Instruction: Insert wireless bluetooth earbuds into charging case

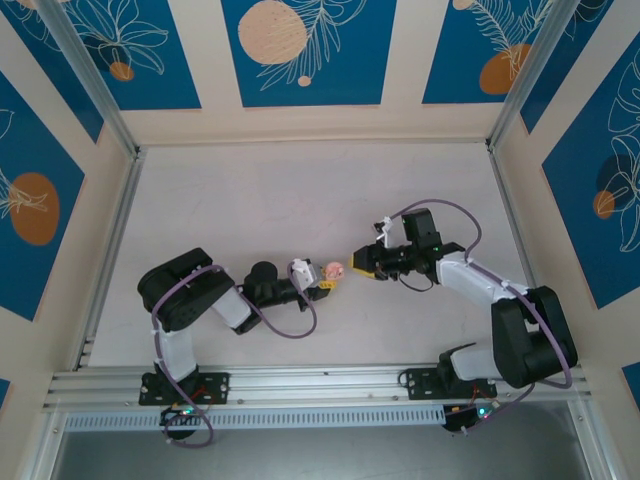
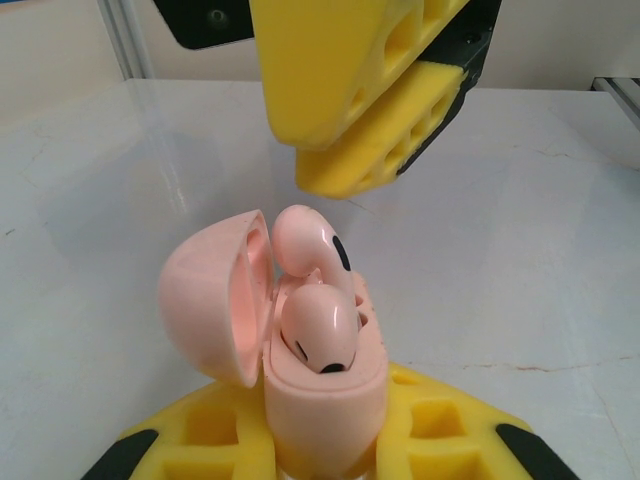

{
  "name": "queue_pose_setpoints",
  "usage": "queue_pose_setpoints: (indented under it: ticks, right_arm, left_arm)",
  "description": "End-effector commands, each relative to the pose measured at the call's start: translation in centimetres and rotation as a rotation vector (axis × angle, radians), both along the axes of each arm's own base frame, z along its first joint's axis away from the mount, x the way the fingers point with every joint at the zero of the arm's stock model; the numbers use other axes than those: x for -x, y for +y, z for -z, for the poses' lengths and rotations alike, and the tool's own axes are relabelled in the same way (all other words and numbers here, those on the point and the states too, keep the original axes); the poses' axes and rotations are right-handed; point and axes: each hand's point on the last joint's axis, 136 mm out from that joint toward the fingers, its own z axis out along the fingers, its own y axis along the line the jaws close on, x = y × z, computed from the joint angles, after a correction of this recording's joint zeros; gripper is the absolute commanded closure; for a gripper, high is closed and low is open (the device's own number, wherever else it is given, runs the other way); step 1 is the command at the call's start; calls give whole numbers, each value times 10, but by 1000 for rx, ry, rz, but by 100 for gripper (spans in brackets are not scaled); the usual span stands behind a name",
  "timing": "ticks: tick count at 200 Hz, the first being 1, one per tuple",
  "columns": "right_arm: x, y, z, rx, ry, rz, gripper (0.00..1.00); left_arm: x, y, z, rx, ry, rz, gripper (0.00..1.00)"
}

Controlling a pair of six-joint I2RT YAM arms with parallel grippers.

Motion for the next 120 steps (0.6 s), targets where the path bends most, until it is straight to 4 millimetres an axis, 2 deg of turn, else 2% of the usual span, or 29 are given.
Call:
queue_pose_setpoints:
  ticks: [1,120]
  right_arm:
    - [-3,11,-12,-39,-33,-54,69]
    - [1,23,0,-12,-6,-89,71]
  left_arm:
    - [7,-5,-17,38,-49,32,95]
    - [7,-6,-20,43,-56,34,95]
